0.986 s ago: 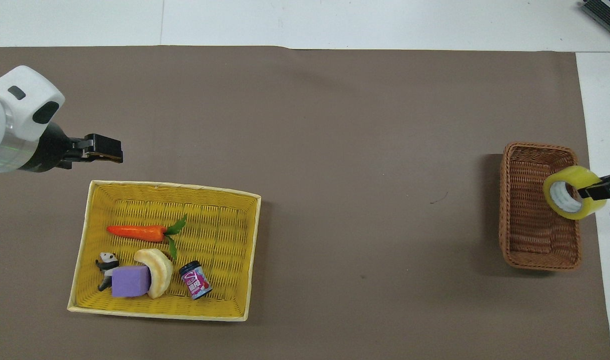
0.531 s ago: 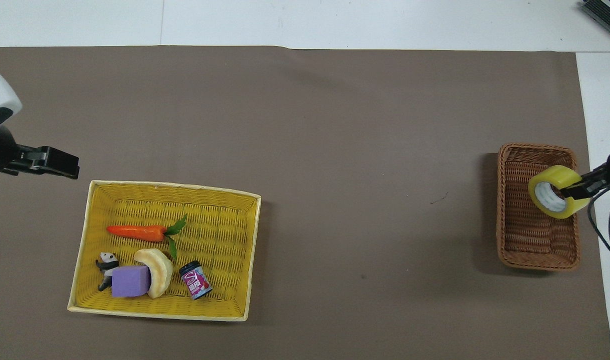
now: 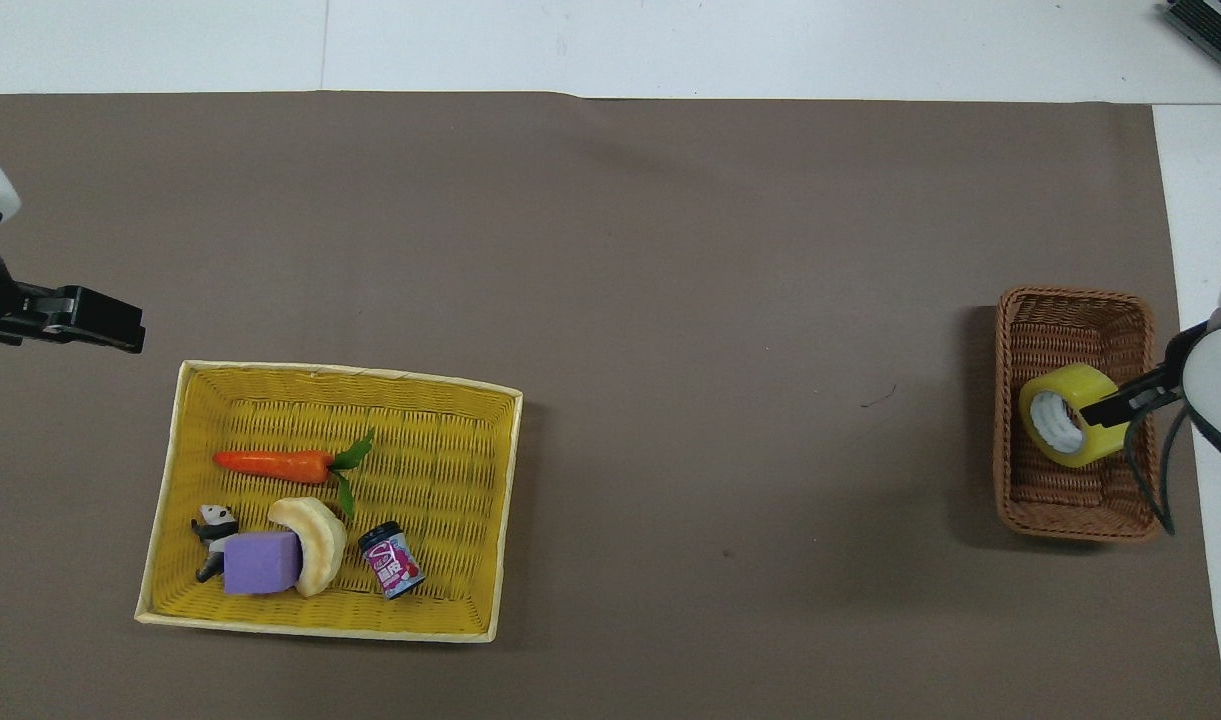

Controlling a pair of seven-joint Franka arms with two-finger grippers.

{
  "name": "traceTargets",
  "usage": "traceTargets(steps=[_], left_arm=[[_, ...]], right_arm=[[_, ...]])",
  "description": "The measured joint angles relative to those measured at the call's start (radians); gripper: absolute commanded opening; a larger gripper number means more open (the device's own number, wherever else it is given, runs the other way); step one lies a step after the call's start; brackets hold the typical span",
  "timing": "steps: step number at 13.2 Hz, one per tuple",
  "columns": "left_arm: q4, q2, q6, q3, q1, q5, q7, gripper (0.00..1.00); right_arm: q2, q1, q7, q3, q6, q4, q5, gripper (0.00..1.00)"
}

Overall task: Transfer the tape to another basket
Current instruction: 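Lower the tape into the wicker basket and open the right gripper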

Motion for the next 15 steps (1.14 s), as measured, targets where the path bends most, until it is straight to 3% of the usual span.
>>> traceTargets(steps=[7,11,15], left_arm=[[0.000,0.000,0.000,0.001,0.006,0.000,0.000,1.00],[0.002,0.000,0.001,0.001,0.008,0.000,0.000,1.00],[0.028,-0.037,0.003,-0.002,0.008,0.000,0.000,1.00]], right_arm=[[-0.023,0.046,0.162,0.008,-0.002,0.028,0.026,1.00],[-0.040,0.150,0.474,0.011,-0.003,0.119,0.025,1.00],[-0.088,0.219,0.757,0.014,-0.024,0.144,0.024,1.00]])
